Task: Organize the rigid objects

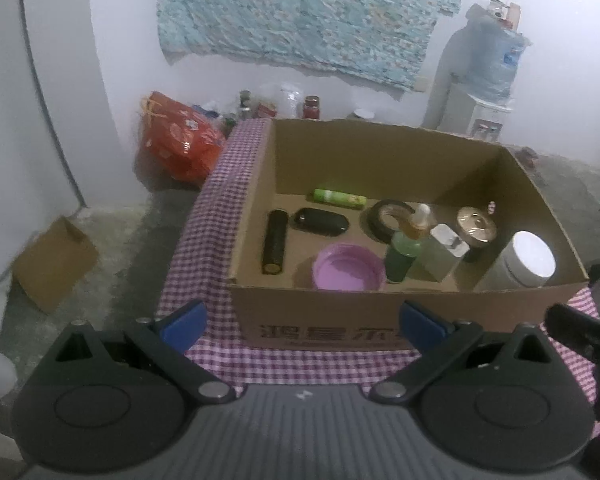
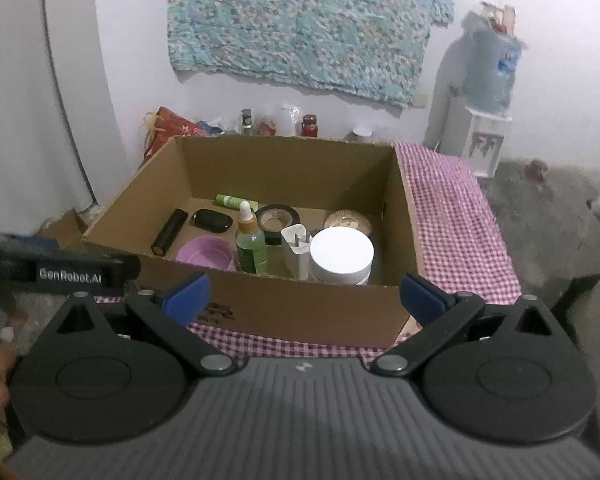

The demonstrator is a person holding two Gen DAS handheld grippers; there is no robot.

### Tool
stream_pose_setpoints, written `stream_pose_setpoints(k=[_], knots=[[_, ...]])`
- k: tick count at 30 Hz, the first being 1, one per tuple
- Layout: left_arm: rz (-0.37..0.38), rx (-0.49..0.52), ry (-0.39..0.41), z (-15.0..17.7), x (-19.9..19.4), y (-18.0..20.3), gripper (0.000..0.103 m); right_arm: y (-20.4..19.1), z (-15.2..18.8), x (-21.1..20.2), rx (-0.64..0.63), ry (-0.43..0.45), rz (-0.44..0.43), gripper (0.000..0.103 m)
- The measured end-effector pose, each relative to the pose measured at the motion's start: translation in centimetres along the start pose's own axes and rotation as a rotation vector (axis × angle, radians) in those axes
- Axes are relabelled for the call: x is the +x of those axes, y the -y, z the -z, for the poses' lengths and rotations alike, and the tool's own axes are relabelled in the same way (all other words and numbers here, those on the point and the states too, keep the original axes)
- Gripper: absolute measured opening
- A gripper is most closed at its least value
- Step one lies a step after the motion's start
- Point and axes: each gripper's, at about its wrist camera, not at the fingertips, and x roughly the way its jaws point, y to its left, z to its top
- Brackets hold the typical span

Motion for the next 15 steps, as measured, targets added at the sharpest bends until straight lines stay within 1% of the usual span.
stream_pose_setpoints(k=[7,15], knots=[[0.042,0.016,0.005,-0.1,0.3,0.9,0.103,0.8,-0.4,2.0,0.049,-0.044,-0.005,0.101],[0.055,0.041,0.027,-0.3,0.3,1.9,0.103,1.7,-0.1,3.7,0.100,-0.069,0.002,0.101]])
